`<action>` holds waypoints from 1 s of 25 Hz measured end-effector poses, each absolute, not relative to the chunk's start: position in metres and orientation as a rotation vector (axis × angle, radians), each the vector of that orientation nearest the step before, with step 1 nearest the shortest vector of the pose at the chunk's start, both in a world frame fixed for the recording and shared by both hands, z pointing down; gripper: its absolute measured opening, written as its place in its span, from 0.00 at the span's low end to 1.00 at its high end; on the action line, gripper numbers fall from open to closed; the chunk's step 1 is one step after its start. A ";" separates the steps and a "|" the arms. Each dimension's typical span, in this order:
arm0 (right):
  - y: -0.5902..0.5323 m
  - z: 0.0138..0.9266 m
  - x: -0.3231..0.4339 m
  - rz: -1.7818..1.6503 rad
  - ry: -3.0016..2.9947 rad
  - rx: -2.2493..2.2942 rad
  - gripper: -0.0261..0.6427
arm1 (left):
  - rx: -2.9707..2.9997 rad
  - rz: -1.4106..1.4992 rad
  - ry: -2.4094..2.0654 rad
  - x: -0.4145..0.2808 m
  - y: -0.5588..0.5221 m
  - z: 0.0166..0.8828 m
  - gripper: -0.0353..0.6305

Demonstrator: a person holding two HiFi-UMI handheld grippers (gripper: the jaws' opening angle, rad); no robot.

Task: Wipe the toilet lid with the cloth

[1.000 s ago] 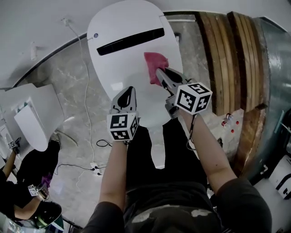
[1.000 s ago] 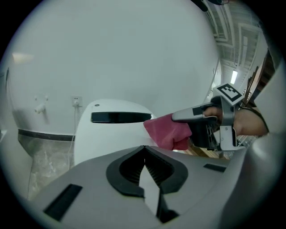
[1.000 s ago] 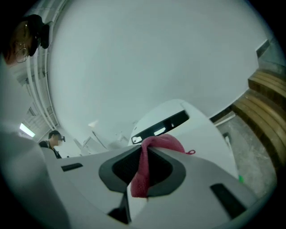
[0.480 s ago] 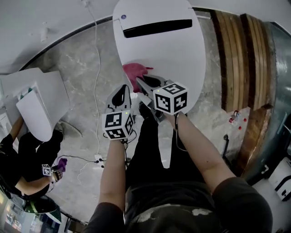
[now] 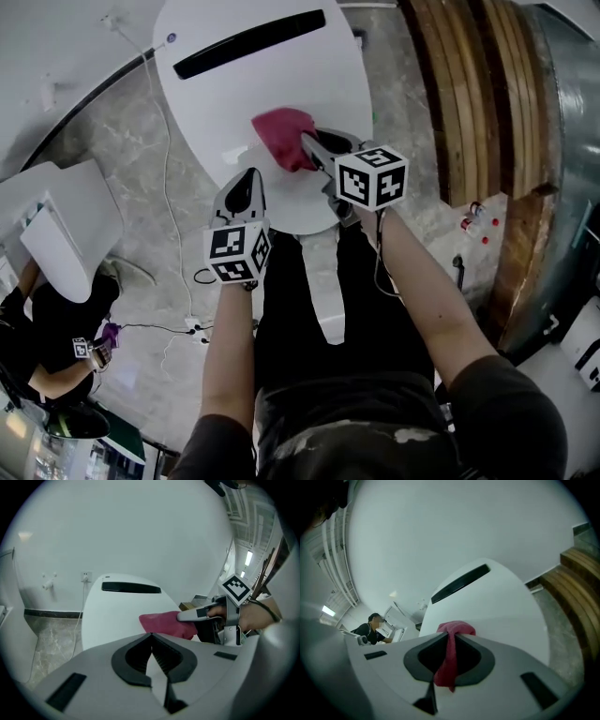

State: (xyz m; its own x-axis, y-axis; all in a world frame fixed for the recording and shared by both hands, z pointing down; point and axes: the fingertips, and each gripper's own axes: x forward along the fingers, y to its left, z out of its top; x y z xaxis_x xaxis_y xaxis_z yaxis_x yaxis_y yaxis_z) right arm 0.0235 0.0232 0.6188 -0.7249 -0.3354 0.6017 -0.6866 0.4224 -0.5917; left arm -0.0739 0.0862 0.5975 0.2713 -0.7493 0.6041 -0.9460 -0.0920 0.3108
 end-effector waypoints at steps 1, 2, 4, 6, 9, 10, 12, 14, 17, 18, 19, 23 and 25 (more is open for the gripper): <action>0.019 0.621 0.045 1.227 -2.282 0.897 0.10 | 1.895 0.377 -1.525 -0.059 0.083 0.597 0.06; 0.015 0.623 0.065 1.233 -2.273 0.922 0.10 | 1.899 0.369 -1.523 -0.044 0.080 0.597 0.06; 0.009 0.628 0.104 1.247 -2.255 0.967 0.10 | 1.905 0.354 -1.521 -0.016 0.074 0.597 0.06; 0.004 0.632 0.137 1.253 -2.238 0.998 0.10 | 1.909 0.337 -1.528 0.007 0.069 0.596 0.06; 0.002 0.633 0.170 1.228 -2.219 1.015 0.10 | 1.901 0.297 -1.542 0.032 0.066 0.592 0.06; 0.002 0.632 0.176 1.216 -2.219 1.013 0.10 | 1.900 0.289 -1.542 0.037 0.067 0.591 0.06; 0.005 0.626 0.180 1.195 -2.230 1.002 0.10 | 1.902 0.286 -1.539 0.043 0.072 0.589 0.06; 0.010 0.617 0.174 1.185 -2.252 0.988 0.10 | 1.900 0.287 -1.535 0.042 0.081 0.588 0.06; 0.026 0.600 0.149 1.182 -2.295 0.948 0.10 | 1.882 0.281 -1.544 0.029 0.097 0.587 0.06; 0.034 0.595 0.135 1.183 -2.311 0.925 0.10 | 1.875 0.281 -1.550 0.021 0.104 0.587 0.06; 0.043 0.590 0.120 1.186 -2.327 0.900 0.10 | 1.869 0.281 -1.555 0.011 0.110 0.587 0.06; 0.089 0.573 0.045 1.209 -2.380 0.781 0.10 | 1.854 0.301 -1.571 -0.037 0.138 0.588 0.06; 0.115 0.571 0.006 1.229 -2.389 0.721 0.10 | 1.849 0.309 -1.579 -0.063 0.148 0.588 0.06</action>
